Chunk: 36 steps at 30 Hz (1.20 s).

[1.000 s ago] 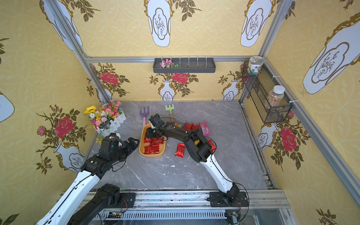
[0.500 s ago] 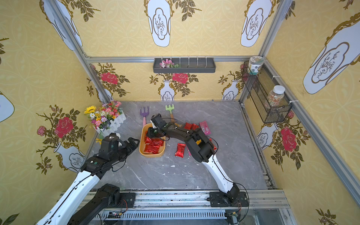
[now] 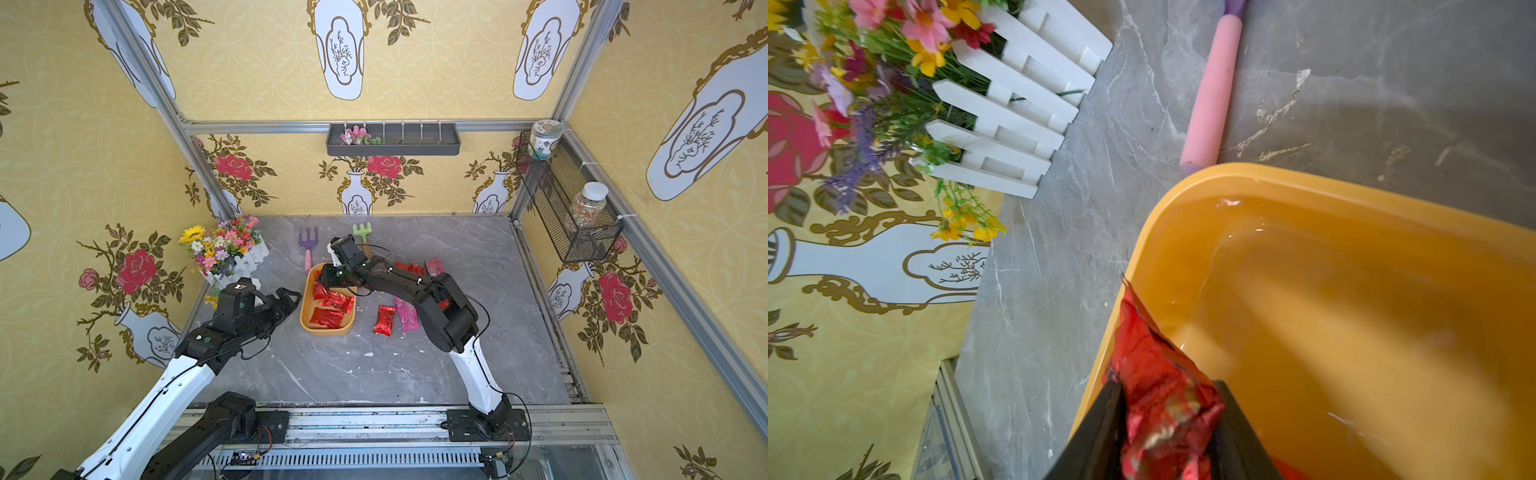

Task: Take the tea bags out of the storage box
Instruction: Pick up the tea bag from the storage box, then place the tea bag at the center of the board.

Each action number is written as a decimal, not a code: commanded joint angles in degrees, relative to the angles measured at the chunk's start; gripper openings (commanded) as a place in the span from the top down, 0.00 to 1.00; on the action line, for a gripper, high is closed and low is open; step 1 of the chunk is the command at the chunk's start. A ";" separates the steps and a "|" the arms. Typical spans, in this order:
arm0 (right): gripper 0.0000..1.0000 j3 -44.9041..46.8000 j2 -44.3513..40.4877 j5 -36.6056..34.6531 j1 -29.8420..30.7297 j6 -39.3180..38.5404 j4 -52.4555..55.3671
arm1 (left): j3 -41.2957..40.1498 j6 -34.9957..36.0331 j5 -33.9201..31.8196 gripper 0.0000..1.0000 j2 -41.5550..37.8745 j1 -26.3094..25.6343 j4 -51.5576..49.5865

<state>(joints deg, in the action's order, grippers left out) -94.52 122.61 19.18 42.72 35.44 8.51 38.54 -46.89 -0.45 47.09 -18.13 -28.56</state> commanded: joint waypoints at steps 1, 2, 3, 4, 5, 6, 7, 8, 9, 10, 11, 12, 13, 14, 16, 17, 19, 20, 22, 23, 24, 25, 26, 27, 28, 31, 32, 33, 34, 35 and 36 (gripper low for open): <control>0.62 4.57 -4.86 -0.10 -1.80 -1.09 -2.60 | 0.81 -1.20 0.48 0.04 2.44 -3.00 5.93; 0.62 6.08 -6.30 0.06 -2.38 -1.14 -2.86 | 1.48 -1.42 -0.31 0.03 3.74 -4.35 6.42; 0.62 7.58 -7.79 0.24 -3.07 -1.21 -3.06 | 2.31 -1.62 -1.00 0.03 5.27 -6.06 6.92; 0.62 8.88 -9.22 0.40 -3.70 -1.43 -3.09 | 3.19 -1.69 -1.59 0.03 6.90 -7.50 7.25; 0.62 9.75 -10.28 0.42 -4.17 -1.67 -2.92 | 3.88 -1.71 -2.02 0.03 8.14 -9.03 7.59; 0.62 10.73 -11.42 0.38 -4.68 -2.00 -2.57 | 4.64 -1.84 -2.48 0.03 9.38 -10.47 7.95; 0.62 11.54 -12.44 0.55 -5.11 -2.08 -2.21 | 5.02 -2.03 -2.54 0.03 10.32 -11.17 8.47; 0.62 12.45 -13.30 0.76 -5.47 -2.18 -1.89 | 5.14 -2.30 -2.49 0.03 10.85 -11.60 9.11; 0.62 13.41 -14.34 1.00 -5.82 -2.25 -1.71 | 5.23 -2.56 -2.29 0.03 11.32 -12.02 9.90; 0.63 14.63 -15.55 1.05 -6.10 -2.42 -1.57 | 5.22 -2.83 -2.28 0.03 11.56 -12.46 10.54; 0.63 15.83 -16.60 0.97 -6.29 -2.62 -1.44 | 5.22 -3.06 -2.22 0.03 11.85 -12.67 11.06; 0.63 17.17 -18.06 0.88 -6.50 -2.79 -1.36 | 5.22 -3.24 -2.04 0.03 12.12 -12.81 11.53; 0.63 18.55 -19.57 0.78 -6.67 -2.93 -1.15 | 5.29 -3.29 -1.93 0.03 12.47 -12.96 11.91; 0.63 19.76 -20.91 0.69 -6.76 -3.22 -0.85 | 5.39 -3.38 -1.89 0.03 12.78 -13.19 12.10; 0.63 22.44 -24.10 0.05 -6.77 -3.90 0.08 | 5.74 -3.38 -1.86 0.03 13.44 -13.83 12.30; 0.63 24.21 -26.03 -0.26 -6.77 -4.04 0.63 | 5.89 -3.46 -1.99 0.03 13.79 -14.30 12.46; 0.63 27.74 -29.85 -0.80 -6.77 -3.90 1.06 | 5.93 -3.85 -2.38 0.03 14.32 -15.35 13.05; 0.63 30.00 -32.10 -0.99 -6.71 -3.67 1.38 | 5.93 -4.07 -2.54 0.03 14.58 -15.93 13.39; 0.62 34.00 -36.35 -1.49 -6.45 -3.19 1.78 | 5.99 -4.55 -3.00 0.03 15.19 -17.19 14.11; 0.62 36.21 -38.63 -1.73 -6.15 -2.87 2.19 | 6.09 -4.77 -3.31 0.03 15.58 -17.97 14.38; 0.62 38.34 -41.03 -2.30 -5.65 -2.77 2.76 | 6.31 -4.90 -3.66 0.03 15.98 -18.82 14.56; 0.62 40.21 -43.02 -3.00 -5.19 -2.42 3.46 | 6.52 -5.12 -3.99 0.03 16.31 -19.62 14.58; 0.62 42.34 -45.43 -3.62 -4.74 -1.89 4.12 | 6.71 -5.39 -4.45 0.03 16.74 -20.51 14.70; 0.62 44.42 -47.42 -3.99 -4.29 -1.25 4.38 | 6.76 -5.72 -4.80 0.03 16.98 -21.28 14.95; 0.61 46.80 -49.75 -4.52 -3.65 -0.32 4.56 | 6.56 -6.13 -5.04 0.03 17.22 -22.02 15.38; 0.61 52.71 -55.42 -6.29 -1.05 2.18 4.86 | 5.87 -7.25 -5.81 0.03 18.09 -24.10 16.41; 0.61 54.49 -57.35 -7.61 0.34 2.92 5.70 | 5.56 -7.62 -6.10 0.03 18.34 -24.72 16.64; 0.61 55.86 -58.69 -8.62 1.20 3.65 6.21 | 5.26 -7.98 -6.23 0.03 18.54 -25.29 16.90; 0.60 57.61 -60.03 -9.50 2.08 4.61 6.27 | 4.79 -8.43 -6.42 0.03 18.63 -25.98 17.14; 0.60 59.32 -61.08 -9.78 2.50 5.66 5.72 | 4.33 -8.95 -6.60 0.03 18.65 -26.60 17.58; 0.59 61.40 -61.87 -9.63 2.75 6.66 4.49 | 3.73 -9.48 -6.74 0.03 18.65 -27.38 18.19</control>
<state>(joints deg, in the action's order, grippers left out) -36.25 62.39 12.69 44.77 38.15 14.09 43.40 -54.65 -6.13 65.45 -44.36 -12.91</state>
